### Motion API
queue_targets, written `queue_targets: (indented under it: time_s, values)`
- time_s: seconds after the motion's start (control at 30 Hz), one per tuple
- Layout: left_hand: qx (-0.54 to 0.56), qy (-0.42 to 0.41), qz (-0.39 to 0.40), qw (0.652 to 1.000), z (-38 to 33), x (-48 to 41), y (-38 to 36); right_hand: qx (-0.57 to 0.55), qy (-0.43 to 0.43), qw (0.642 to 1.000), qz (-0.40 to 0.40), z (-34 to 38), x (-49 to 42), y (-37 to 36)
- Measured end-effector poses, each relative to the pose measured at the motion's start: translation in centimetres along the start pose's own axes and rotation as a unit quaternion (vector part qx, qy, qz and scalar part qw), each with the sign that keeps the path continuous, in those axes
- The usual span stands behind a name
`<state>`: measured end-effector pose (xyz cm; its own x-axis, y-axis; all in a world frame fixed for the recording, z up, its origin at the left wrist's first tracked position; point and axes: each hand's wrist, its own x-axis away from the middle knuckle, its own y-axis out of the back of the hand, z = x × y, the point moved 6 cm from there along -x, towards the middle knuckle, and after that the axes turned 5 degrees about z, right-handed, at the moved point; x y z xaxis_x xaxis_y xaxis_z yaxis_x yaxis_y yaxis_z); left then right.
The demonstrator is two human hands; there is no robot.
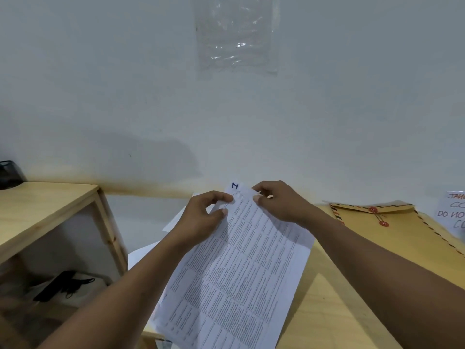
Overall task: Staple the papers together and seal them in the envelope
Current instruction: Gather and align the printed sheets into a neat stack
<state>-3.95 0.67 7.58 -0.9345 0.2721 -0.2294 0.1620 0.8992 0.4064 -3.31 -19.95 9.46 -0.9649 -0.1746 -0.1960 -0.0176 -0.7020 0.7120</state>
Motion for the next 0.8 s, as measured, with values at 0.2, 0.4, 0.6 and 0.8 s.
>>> queue_targets:
  time_s: [0.2,0.4,0.6,0.8]
  values:
    - [-0.007,0.005,-0.013,1.000,0.4,0.1,0.1,0.019,0.031,0.999,-0.029,0.8,-0.3,-1.1]
    - [-0.008,0.020,-0.035,0.999,1.7,-0.3,0.7,0.038,0.026,0.999,-0.022,0.9,-0.5,-1.1]
    - [-0.018,0.036,-0.035,0.999,3.3,0.1,1.6,-0.018,0.001,1.000,-0.005,0.1,-0.3,-3.0]
    - [-0.113,0.083,0.036,0.990,7.6,1.8,2.1,-0.018,-0.067,0.992,0.105,-1.9,1.0,-8.0]
